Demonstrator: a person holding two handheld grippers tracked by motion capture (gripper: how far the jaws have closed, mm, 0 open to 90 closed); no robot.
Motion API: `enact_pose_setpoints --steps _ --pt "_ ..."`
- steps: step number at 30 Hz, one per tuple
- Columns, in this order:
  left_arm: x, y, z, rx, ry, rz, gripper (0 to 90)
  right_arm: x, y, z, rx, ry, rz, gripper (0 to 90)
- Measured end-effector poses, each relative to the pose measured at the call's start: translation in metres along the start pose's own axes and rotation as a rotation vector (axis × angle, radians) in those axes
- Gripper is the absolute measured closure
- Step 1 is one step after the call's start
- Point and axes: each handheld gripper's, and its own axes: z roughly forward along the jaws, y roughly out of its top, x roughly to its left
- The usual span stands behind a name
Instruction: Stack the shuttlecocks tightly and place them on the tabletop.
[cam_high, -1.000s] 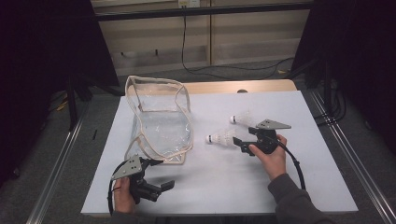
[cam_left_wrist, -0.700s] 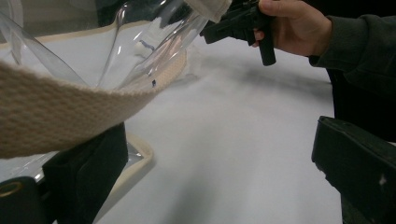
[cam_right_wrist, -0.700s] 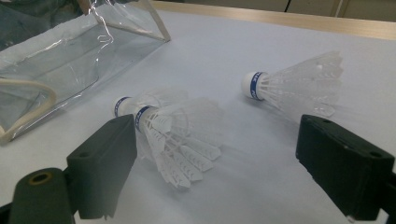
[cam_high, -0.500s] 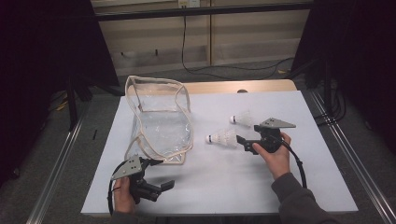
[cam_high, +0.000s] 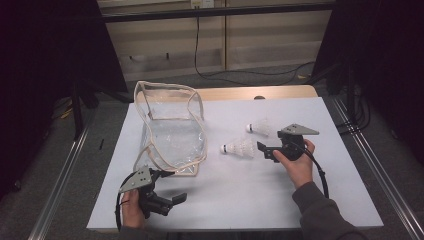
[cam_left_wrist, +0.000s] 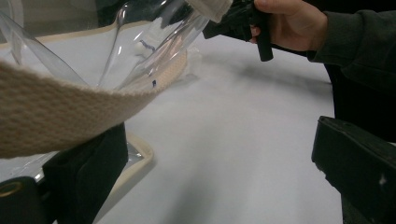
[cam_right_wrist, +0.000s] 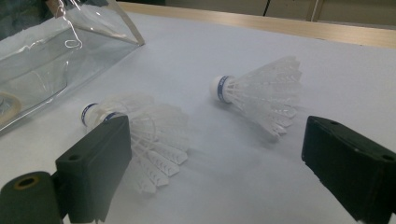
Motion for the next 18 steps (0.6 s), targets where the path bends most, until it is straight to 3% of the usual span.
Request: enact_pose_setpoints --steps 7,10,18 --pt "0.000 0.000 0.000 -0.002 -0.002 -0.002 3.6 -0.003 0.004 0.005 0.011 -0.027 0.004 7.1" --pt "0.001 0.000 0.000 -0.001 0.001 -0.004 3.7 -0.005 0.006 0.007 0.012 -0.032 0.027 7.1" --pt "0.001 0.000 0.000 0.002 0.002 -0.002 3.7 -0.003 0.009 0.013 0.022 -0.046 0.019 6.8"
